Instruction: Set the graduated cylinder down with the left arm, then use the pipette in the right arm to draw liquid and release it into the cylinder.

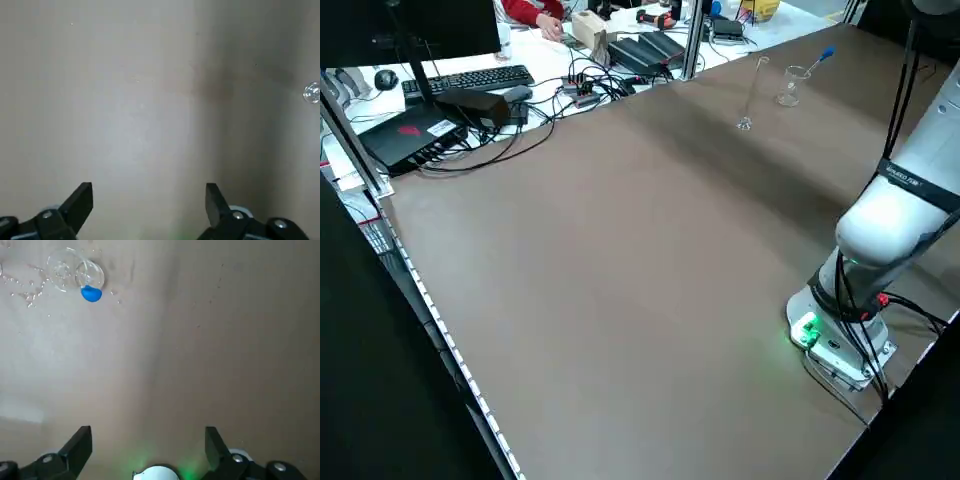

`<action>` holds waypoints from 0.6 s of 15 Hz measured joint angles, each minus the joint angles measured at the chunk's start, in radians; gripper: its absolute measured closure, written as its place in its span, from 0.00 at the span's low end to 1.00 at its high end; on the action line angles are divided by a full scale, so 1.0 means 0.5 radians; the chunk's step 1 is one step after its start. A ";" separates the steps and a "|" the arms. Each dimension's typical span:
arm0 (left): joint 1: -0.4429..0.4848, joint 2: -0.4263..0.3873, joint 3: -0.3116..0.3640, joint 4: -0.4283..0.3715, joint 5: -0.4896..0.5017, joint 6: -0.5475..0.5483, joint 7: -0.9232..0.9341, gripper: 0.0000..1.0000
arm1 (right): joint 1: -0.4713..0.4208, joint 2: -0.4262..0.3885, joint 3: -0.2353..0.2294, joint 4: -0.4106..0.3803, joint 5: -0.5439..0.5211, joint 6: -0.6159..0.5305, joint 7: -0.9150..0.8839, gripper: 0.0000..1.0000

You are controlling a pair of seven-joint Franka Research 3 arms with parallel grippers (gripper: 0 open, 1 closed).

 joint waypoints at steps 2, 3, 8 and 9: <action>0.000 0.000 0.001 0.000 0.000 0.000 0.000 0.00 | 0.000 -0.009 -0.004 0.001 -0.003 0.000 0.000 0.00; 0.000 0.000 0.001 0.000 0.000 0.000 0.000 0.00 | 0.000 -0.017 -0.004 0.001 -0.004 -0.001 0.000 0.00; -0.001 0.000 0.000 0.000 0.000 0.000 0.000 0.00 | -0.002 -0.056 -0.006 0.001 -0.006 -0.021 0.000 0.00; 0.000 0.000 0.000 0.000 0.000 0.000 0.000 0.00 | -0.003 -0.055 -0.007 -0.001 -0.007 -0.021 0.000 0.00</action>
